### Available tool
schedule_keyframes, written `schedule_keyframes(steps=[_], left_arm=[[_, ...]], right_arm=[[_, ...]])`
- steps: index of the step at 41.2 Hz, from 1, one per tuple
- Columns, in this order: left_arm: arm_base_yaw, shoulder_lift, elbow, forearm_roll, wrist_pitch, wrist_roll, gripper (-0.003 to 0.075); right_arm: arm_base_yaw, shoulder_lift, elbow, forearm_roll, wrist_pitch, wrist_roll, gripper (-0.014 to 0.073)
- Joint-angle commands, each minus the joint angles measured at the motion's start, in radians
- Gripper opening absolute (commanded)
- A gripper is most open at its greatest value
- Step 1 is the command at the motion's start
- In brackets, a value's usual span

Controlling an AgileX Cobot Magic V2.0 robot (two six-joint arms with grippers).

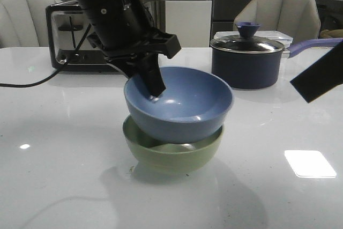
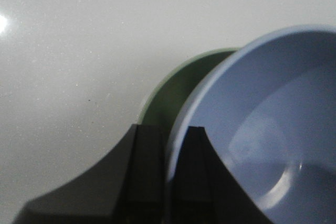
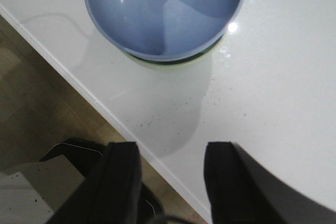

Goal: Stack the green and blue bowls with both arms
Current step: 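Lower the blue bowl into the green bowl and release it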

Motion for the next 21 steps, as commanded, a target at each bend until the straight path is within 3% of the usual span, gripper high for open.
schedule_keyframes(steps=[1, 21], left_arm=[[0.001, -0.037, -0.035, -0.015, -0.030, 0.003, 0.0093], [0.005, -0.031, -0.033, 0.010, -0.069, 0.003, 0.0093]], right_arm=[[-0.008, -0.018, -0.029, 0.005, -0.059, -0.005, 0.0412], [-0.008, -0.018, -0.029, 0.005, -0.059, -0.005, 0.0412]])
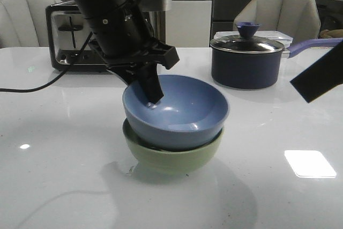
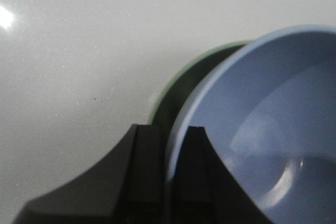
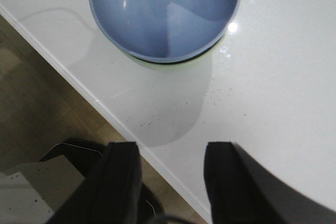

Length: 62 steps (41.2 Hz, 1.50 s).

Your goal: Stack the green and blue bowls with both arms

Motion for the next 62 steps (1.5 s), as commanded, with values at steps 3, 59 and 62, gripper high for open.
schedule_keyframes(steps=[3, 59, 62], left_arm=[[0.005, -0.054, -0.031, -0.011, -0.059, 0.000, 0.0093], [0.014, -0.418, 0.038, 0.007, 0.054, -0.021, 0.0510], [0.014, -0.489, 0.095, 0.007, 0.054, -0.021, 0.0510]], right_arm=[[-0.008, -0.018, -0.029, 0.005, -0.059, -0.005, 0.0412], [-0.008, -0.018, -0.029, 0.005, -0.059, -0.005, 0.0414], [-0.008, -0.018, -0.029, 0.005, -0.059, -0.005, 0.0414]])
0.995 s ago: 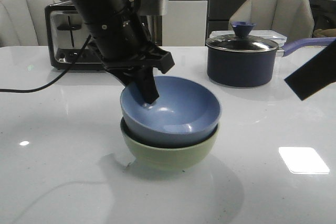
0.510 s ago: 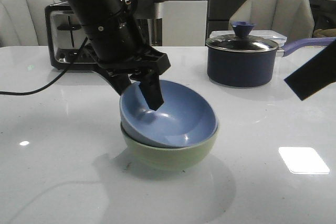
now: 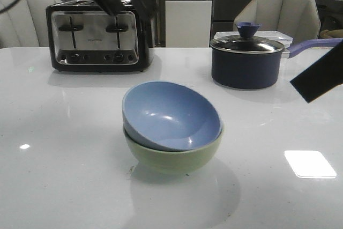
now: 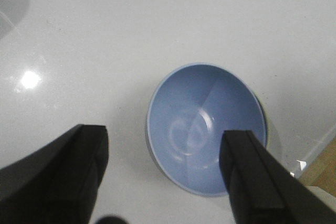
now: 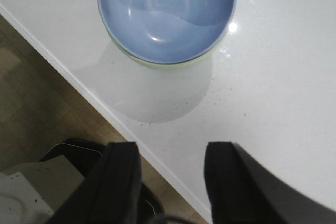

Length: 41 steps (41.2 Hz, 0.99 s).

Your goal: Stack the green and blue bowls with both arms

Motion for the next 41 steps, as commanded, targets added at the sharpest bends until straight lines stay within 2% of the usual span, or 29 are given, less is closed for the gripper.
schedule_keyframes(steps=[1, 13, 21, 27, 41], left_arm=[[0.004, -0.138, 0.048, -0.011, -0.021, -0.008, 0.0510], [0.004, -0.419, 0.335, 0.061, -0.035, -0.020, 0.0510], [0.004, -0.588, 0.485, 0.248, -0.037, -0.191, 0.0510], [0.004, -0.681, 0.545, 0.336, -0.040, -0.271, 0.0510], [0.004, -0.773, 0.579, 0.336, -0.042, -0.271, 0.0509]], right_arm=[[-0.008, -0.018, -0.029, 0.005, -0.059, -0.006, 0.0414], [-0.008, -0.018, -0.029, 0.005, -0.042, -0.006, 0.0413], [-0.008, -0.018, -0.029, -0.056, -0.020, -0.005, 0.0413], [-0.035, -0.035, -0.029, -0.087, -0.006, 0.035, 0.0413], [-0.068, -0.202, -0.024, -0.097, 0.053, 0.054, 0.0413]])
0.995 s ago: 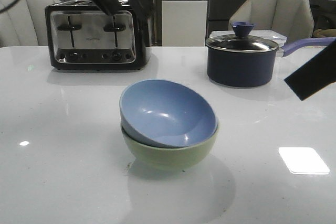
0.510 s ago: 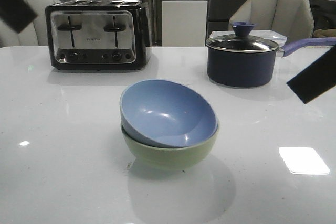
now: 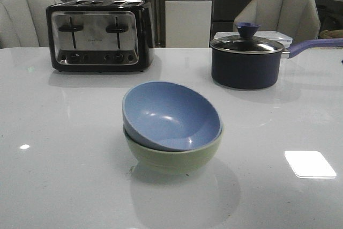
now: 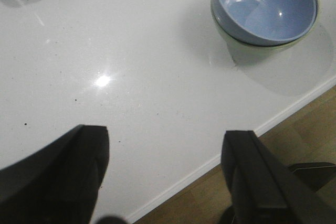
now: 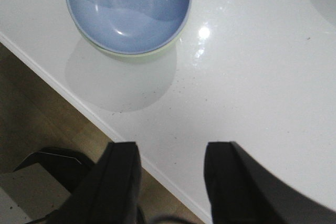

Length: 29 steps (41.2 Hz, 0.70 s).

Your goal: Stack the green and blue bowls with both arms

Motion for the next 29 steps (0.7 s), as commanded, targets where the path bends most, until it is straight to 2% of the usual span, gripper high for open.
schedule_keyframes(steps=[1, 4, 6, 15, 19, 21, 29], left_arm=[[0.002, -0.007, -0.026, 0.008, -0.059, -0.012, 0.0509], [0.002, -0.005, -0.026, 0.008, -0.059, -0.012, 0.0503], [0.002, -0.005, -0.026, 0.008, -0.061, -0.012, 0.0468], [0.002, -0.005, -0.024, 0.008, -0.097, -0.012, 0.0220], [0.002, -0.005, -0.024, 0.008, -0.110, -0.012, 0.0131], [0.002, -0.005, -0.024, 0.008, -0.114, -0.012, 0.0091], [0.002, -0.005, -0.024, 0.008, -0.114, -0.012, 0.0096]], right_arm=[[-0.009, -0.060, -0.023, -0.001, -0.035, 0.001, 0.0413], [-0.009, -0.092, -0.009, -0.001, -0.032, 0.001, 0.0410], [-0.009, -0.106, -0.002, -0.001, -0.026, 0.001, 0.0381], [-0.009, -0.112, 0.004, -0.001, -0.020, 0.000, 0.0120], [-0.009, -0.112, 0.004, -0.001, -0.020, 0.000, 0.0050], [-0.009, -0.112, 0.004, -0.001, -0.020, 0.000, 0.0054], [-0.009, -0.112, 0.004, -0.001, -0.014, 0.000, 0.0053]])
